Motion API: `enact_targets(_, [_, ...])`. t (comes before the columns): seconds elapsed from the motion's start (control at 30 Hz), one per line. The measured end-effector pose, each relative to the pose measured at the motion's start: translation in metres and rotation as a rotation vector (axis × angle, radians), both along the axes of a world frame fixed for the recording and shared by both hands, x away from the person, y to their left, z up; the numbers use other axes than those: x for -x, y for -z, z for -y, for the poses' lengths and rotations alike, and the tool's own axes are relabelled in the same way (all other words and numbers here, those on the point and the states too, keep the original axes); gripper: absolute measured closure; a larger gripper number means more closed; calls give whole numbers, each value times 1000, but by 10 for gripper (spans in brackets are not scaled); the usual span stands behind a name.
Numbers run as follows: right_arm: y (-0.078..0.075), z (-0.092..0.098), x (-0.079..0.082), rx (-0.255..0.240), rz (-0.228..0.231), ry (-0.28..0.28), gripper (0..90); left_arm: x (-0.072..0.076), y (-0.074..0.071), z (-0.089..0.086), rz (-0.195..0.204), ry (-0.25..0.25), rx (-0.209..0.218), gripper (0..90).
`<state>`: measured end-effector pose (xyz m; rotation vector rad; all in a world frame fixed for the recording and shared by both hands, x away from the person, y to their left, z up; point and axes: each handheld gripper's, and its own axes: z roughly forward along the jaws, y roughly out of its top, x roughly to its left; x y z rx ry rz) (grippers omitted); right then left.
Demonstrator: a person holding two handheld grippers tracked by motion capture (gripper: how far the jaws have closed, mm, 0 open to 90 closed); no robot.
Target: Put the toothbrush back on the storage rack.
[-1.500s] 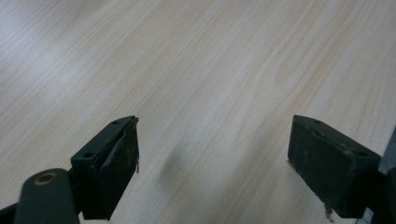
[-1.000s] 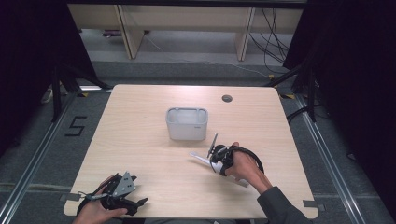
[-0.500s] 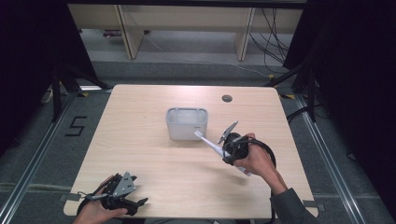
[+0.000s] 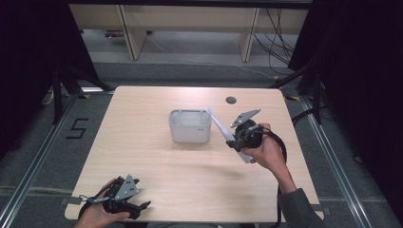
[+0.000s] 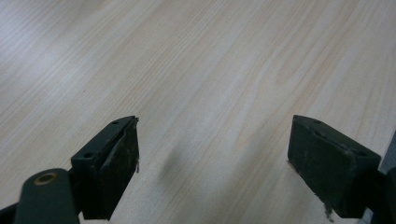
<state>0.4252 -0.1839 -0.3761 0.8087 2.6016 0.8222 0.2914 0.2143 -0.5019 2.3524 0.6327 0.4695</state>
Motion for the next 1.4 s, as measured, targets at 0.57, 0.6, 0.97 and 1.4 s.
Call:
enact_targets(0.57, [-3, 9, -34, -339, 140, 135, 669, 0, 0, 0, 2, 6, -6, 163])
enact_targets(0.6, [-4, 9, -36, -345, 151, 131, 669, 0, 0, 0, -1, 8, -8, 163])
enact_targets(0.97, [-9, 3, -48, -444, 218, 163, 669, 0, 0, 1, 2, 4, -2, 163])
enact_targets(1.4, [-22, -19, -59, -495, 257, 154, 668, 0, 0, 1, 1, 3, 3, 162])
